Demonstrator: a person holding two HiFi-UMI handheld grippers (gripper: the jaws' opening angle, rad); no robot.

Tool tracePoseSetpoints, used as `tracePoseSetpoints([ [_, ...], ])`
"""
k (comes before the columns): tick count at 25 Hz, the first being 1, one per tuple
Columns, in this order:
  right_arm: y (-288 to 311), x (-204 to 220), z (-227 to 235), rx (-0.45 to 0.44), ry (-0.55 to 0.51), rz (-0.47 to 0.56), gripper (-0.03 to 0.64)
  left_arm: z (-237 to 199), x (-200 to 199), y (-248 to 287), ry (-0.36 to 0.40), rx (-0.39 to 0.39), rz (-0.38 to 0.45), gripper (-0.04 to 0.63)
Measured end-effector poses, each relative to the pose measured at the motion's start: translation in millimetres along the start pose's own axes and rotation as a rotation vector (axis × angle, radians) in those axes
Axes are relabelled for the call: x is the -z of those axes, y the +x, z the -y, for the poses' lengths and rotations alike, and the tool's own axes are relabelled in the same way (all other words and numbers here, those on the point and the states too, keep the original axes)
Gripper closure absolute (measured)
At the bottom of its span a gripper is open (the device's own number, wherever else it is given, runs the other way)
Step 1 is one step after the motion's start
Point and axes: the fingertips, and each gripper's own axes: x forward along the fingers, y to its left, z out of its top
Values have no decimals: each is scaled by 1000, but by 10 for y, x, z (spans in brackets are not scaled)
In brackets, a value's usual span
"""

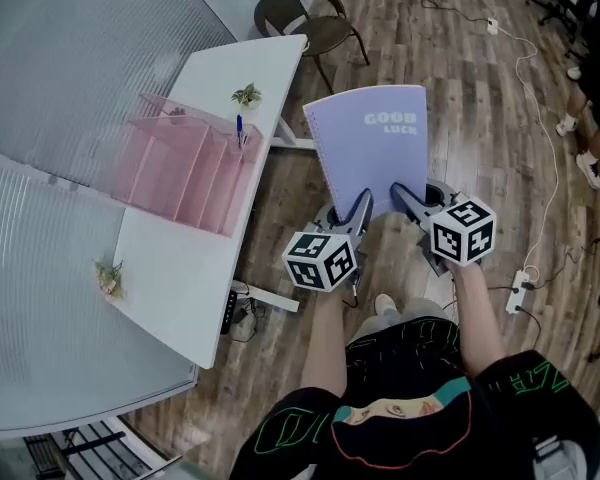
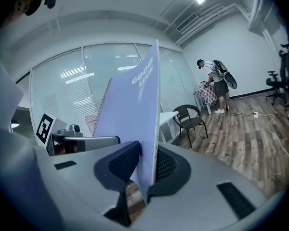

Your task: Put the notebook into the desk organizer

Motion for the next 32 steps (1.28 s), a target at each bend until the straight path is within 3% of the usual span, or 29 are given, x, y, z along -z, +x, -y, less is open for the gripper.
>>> tracePoseSetpoints([
  [10,634,-85,516,-22,8,-85,555,-560,-62,565,-73,-48,-12,554],
  [20,1160,-562,1019,-92,-23,-114,554,-929,-485,1153,-100,-116,32,554],
  [32,1601,-669,1026,-232,-37,-162,554,-1259,-623,1168,-130,-260,67,555],
])
